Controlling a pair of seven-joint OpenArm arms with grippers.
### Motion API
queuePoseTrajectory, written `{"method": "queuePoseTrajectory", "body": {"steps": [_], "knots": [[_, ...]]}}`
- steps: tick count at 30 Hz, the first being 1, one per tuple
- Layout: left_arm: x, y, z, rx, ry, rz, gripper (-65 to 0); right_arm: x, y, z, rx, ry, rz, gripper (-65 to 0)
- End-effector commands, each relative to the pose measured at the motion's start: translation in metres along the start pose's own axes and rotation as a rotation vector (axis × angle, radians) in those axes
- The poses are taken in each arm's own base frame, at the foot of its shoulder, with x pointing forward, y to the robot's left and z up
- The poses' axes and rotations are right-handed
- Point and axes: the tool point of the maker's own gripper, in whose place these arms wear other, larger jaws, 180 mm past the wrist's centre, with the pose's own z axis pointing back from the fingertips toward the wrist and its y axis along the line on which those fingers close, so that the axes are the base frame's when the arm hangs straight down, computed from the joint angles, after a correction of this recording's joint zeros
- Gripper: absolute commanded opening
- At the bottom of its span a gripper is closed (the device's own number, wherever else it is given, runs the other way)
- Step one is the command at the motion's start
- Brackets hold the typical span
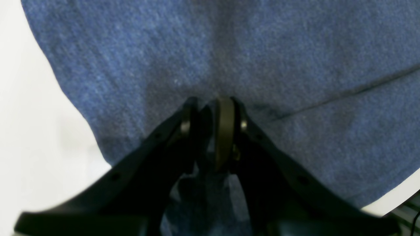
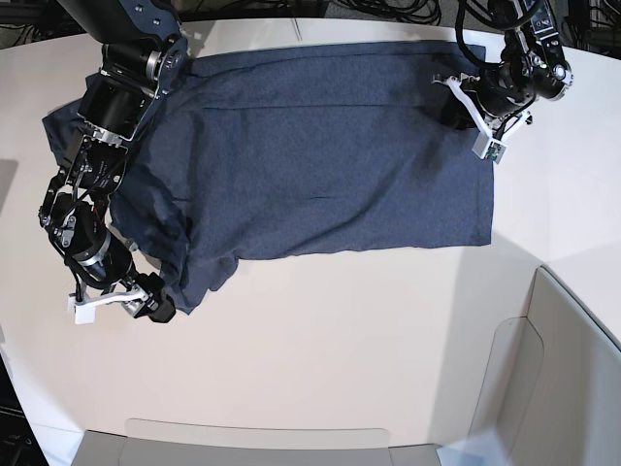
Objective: Layout the t-shirt on the table in an organized manner, then fold the t-shirt properly
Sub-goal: 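Drag the grasped fabric away from the shirt body with the right gripper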
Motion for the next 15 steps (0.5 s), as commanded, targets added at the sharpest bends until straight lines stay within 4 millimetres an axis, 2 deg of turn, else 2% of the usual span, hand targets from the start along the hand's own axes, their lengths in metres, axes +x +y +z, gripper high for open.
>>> {"method": "queuePoseTrajectory", "body": {"steps": [1,3,6,10,15], "knots": [[-0.016,0.004,0.001,0.020,0.074,-0.007,-54.7,0.025,0.012,0.003,0.023,-0.073,0.008,-24.9],[-0.016,0.003,0.001,0.019,0.073,-0.006,-54.7,0.035,0.012,0.000,0.011,-0.110,-0.027,-24.9],[-0.016,0.003,0.001,0.019,0.073,-0.006,-54.7,0.034,0.007,-0.012,-0.001,-0.101,-0.083,-24.9],[-0.016,0.003,0.001,0.019,0.073,-0.006,-54.7,0.017,-0.005,-0.037,-0.020,-0.013,-0.171,-24.9],[-0.016,0.003,0.000,0.018,0.073,-0.005,-54.7,0.002,-0.005,-0.059,-0.020,0.052,-0.235,-24.9]]}}
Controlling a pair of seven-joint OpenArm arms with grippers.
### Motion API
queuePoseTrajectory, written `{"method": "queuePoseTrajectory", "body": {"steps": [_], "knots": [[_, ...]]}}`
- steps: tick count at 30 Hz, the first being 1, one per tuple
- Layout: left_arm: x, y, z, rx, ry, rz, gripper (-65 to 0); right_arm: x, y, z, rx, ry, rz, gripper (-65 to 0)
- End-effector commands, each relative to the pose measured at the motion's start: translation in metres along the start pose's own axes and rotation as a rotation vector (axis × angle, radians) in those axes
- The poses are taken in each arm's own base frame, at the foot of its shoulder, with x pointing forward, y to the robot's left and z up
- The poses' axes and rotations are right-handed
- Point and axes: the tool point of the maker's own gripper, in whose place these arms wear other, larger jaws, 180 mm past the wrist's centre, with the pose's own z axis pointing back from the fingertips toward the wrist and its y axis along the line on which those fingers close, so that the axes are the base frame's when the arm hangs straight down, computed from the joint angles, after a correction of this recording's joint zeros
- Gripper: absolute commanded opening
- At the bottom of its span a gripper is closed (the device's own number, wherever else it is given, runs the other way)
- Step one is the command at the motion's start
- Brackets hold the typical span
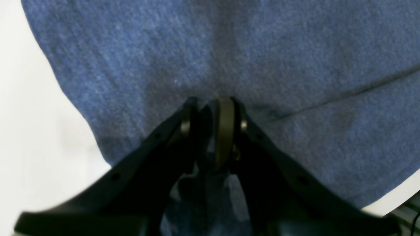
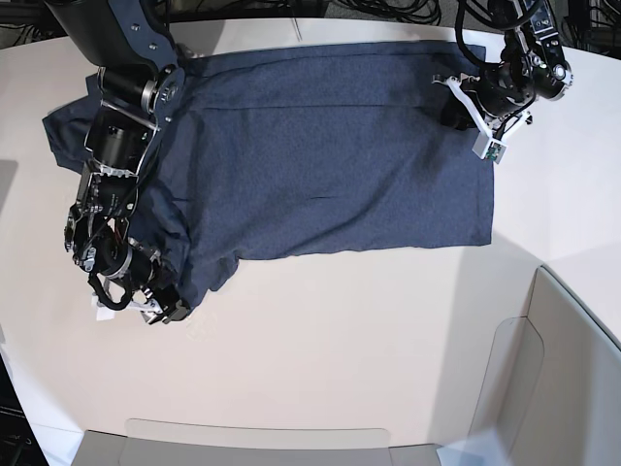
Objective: Layout the t-shirt on the table in an organized manner, then fold the t-shirt properly
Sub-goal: 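Drag the grasped fabric away from the shirt body with the right gripper, then release the fabric and move the right gripper to the collar corner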
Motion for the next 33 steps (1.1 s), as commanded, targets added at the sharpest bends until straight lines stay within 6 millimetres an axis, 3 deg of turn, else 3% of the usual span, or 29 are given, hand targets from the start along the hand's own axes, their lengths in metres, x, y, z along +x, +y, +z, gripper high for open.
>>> {"method": "queuePoseTrajectory", "body": {"steps": [1,3,5,9,10,13,15,19,21,23,25,30,33], "knots": [[-0.016,0.003,0.000,0.017,0.073,-0.005,-54.7,0.023,0.026,0.002,0.057,-0.059,0.017,-24.9],[-0.016,0.003,0.000,0.017,0.073,-0.005,-54.7,0.017,0.029,-0.005,0.060,-0.041,0.010,-25.3],[-0.016,0.003,0.000,0.017,0.073,-0.005,-54.7,0.012,0.035,-0.009,0.062,-0.024,0.037,-30.9],[-0.017,0.002,0.000,0.016,0.074,-0.004,-54.8,0.000,0.051,-0.016,0.067,0.014,0.117,-59.4],[-0.017,0.002,0.000,0.016,0.072,-0.004,-54.8,-0.002,0.057,-0.017,0.071,0.021,0.140,-64.0],[-0.017,0.002,0.000,0.016,0.072,-0.004,-54.8,-0.009,0.077,-0.022,0.090,0.048,0.219,-63.8],[-0.017,0.002,0.000,0.016,0.072,-0.004,-54.8,-0.017,0.105,-0.022,0.155,0.058,0.324,-61.6],[-0.017,0.002,0.000,0.017,0.072,-0.003,-54.8,-0.036,0.152,0.002,0.309,0.042,0.605,-61.1],[-0.017,0.002,0.000,0.017,0.072,-0.003,-54.9,-0.045,0.156,0.015,0.349,0.036,0.690,-61.0],[-0.017,0.002,0.000,0.017,0.072,-0.003,-54.9,-0.054,0.148,0.025,0.352,0.037,0.729,-60.9],[-0.017,0.003,0.001,0.019,0.072,0.000,-54.9,-0.057,0.125,0.028,0.312,0.042,0.731,-60.8],[-0.017,0.002,0.000,0.016,0.072,-0.001,-54.8,-0.037,0.053,0.022,0.200,-0.014,0.604,-60.7],[-0.017,0.002,0.000,0.014,0.072,-0.002,-54.8,-0.025,0.027,0.010,0.119,-0.029,0.555,-60.3]]}}
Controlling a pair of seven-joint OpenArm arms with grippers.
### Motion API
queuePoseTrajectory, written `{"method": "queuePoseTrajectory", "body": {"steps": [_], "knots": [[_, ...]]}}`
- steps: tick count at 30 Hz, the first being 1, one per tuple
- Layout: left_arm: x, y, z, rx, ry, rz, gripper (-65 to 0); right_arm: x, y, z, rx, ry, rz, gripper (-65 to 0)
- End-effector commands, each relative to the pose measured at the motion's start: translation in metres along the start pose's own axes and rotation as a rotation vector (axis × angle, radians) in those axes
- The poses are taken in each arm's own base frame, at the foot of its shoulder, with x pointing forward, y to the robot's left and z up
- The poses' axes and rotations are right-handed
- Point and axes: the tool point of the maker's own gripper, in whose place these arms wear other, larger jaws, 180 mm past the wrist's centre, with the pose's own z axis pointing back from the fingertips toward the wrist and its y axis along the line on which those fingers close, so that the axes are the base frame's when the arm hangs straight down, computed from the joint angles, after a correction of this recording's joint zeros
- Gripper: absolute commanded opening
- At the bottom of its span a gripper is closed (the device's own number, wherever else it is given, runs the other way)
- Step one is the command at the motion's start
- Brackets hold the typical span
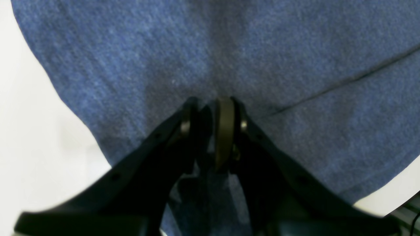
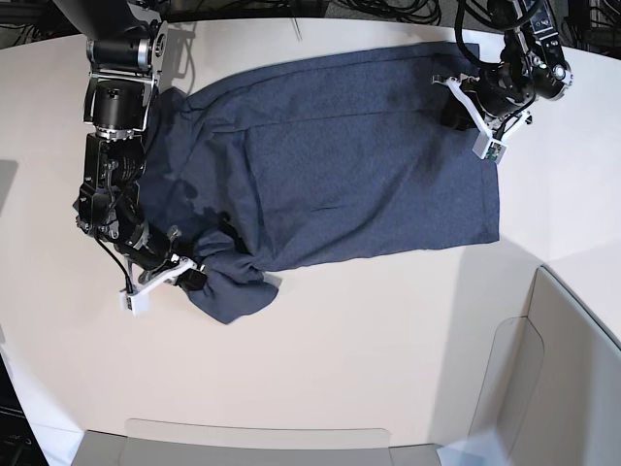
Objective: Layout the t-shirt on the table in an organized manner, then fold the t-shirt properly
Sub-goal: 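Release the fabric and move the right gripper to the collar corner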
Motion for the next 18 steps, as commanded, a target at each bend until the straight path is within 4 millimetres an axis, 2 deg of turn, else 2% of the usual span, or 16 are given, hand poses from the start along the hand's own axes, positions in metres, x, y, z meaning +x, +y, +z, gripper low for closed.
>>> {"method": "queuePoseTrajectory", "body": {"steps": [1,3,5,8,10,13,16,18], "knots": [[-0.015,0.003,0.000,0.016,0.071,-0.010,-54.8,0.034,0.011,-0.002,0.015,-0.073,0.021,-58.8],[-0.015,0.003,0.000,0.016,0.071,-0.010,-54.8,0.035,0.004,-0.008,-0.031,-0.061,0.028,-51.7],[-0.015,0.003,0.000,0.016,0.071,-0.010,-54.8,0.040,0.009,-0.015,-0.046,-0.055,0.038,-40.3],[-0.015,0.003,0.000,0.016,0.071,-0.010,-54.8,0.048,0.018,-0.019,-0.051,-0.063,0.056,-28.5],[-0.016,0.003,0.001,0.016,0.073,-0.010,-54.8,0.056,0.022,-0.019,-0.045,-0.078,0.062,-27.1],[-0.022,0.001,0.001,0.012,0.085,-0.007,-54.8,0.071,0.020,-0.012,-0.045,-0.120,0.044,-28.5],[-0.023,0.001,0.001,0.012,0.086,-0.006,-54.8,0.087,0.009,0.007,-0.065,-0.187,0.019,-28.6],[-0.024,0.001,0.001,0.011,0.088,-0.006,-54.8,0.081,-0.006,0.024,-0.094,-0.201,-0.001,-28.6]]}}
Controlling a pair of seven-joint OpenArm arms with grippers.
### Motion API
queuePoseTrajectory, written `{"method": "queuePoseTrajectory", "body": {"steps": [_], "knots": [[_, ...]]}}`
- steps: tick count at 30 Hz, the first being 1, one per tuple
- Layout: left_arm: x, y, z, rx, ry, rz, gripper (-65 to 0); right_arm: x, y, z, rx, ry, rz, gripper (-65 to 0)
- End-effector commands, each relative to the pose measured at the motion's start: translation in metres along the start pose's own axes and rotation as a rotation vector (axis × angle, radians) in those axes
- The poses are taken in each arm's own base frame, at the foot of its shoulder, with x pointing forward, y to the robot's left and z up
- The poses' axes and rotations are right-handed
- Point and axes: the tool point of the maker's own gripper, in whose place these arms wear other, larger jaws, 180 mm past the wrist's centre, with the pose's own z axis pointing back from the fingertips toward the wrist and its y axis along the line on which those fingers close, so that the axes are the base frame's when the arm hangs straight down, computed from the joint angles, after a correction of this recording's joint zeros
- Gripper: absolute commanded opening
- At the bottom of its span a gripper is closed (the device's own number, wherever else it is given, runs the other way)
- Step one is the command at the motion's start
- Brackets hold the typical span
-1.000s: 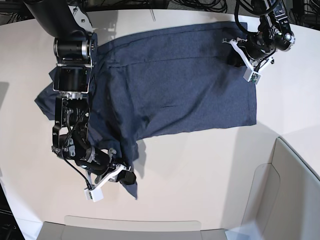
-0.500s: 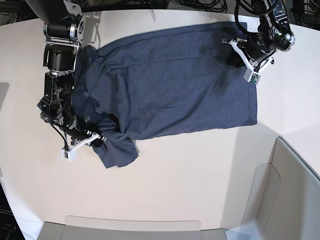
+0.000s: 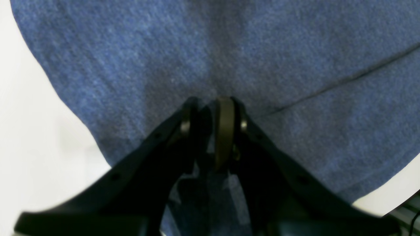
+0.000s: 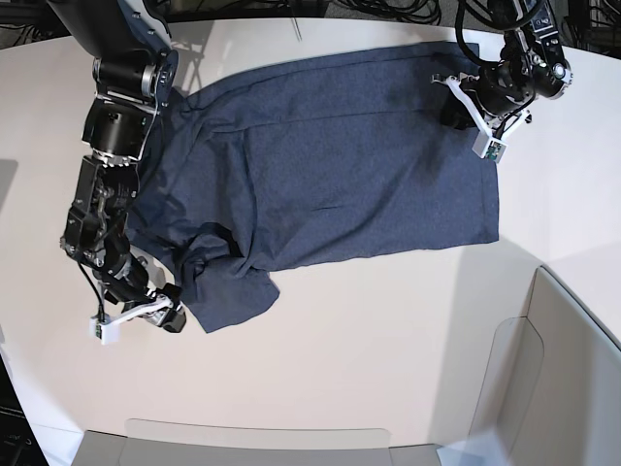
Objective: Layout the t-shirt on the table in an organized manner, then fold the t-shirt properly
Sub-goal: 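Release the fabric and move the right gripper to the collar corner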
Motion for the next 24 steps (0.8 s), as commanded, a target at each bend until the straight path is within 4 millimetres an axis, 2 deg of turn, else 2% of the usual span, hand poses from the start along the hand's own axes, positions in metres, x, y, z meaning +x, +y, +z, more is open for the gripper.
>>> {"method": "queuePoseTrajectory", "body": {"steps": [1,6,9,11,15,16,24], "knots": [[-0.019,0.003,0.001,0.018,0.083,-0.011,-54.8,0.012,-0.005,0.011,-0.005,-0.033,0.004,-28.6],[-0.018,0.003,0.001,0.018,0.082,-0.011,-54.8,-0.012,-0.046,0.057,-0.103,-0.011,-0.020,-28.7],[-0.017,0.003,0.001,0.018,0.081,-0.013,-54.8,-0.022,-0.056,0.082,-0.144,0.004,0.002,-29.7],[-0.017,0.003,0.001,0.018,0.081,-0.013,-54.8,-0.026,-0.056,0.092,-0.155,0.017,0.029,-36.1],[-0.017,0.003,0.001,0.018,0.079,-0.013,-54.8,-0.032,-0.054,0.107,-0.169,0.019,0.069,-54.7],[-0.017,0.003,0.001,0.018,0.079,-0.013,-54.8,-0.035,-0.054,0.109,-0.173,0.023,0.075,-56.8],[-0.018,0.003,0.001,0.018,0.082,-0.013,-54.8,-0.057,-0.062,0.117,-0.195,0.068,0.073,-53.5]]}}
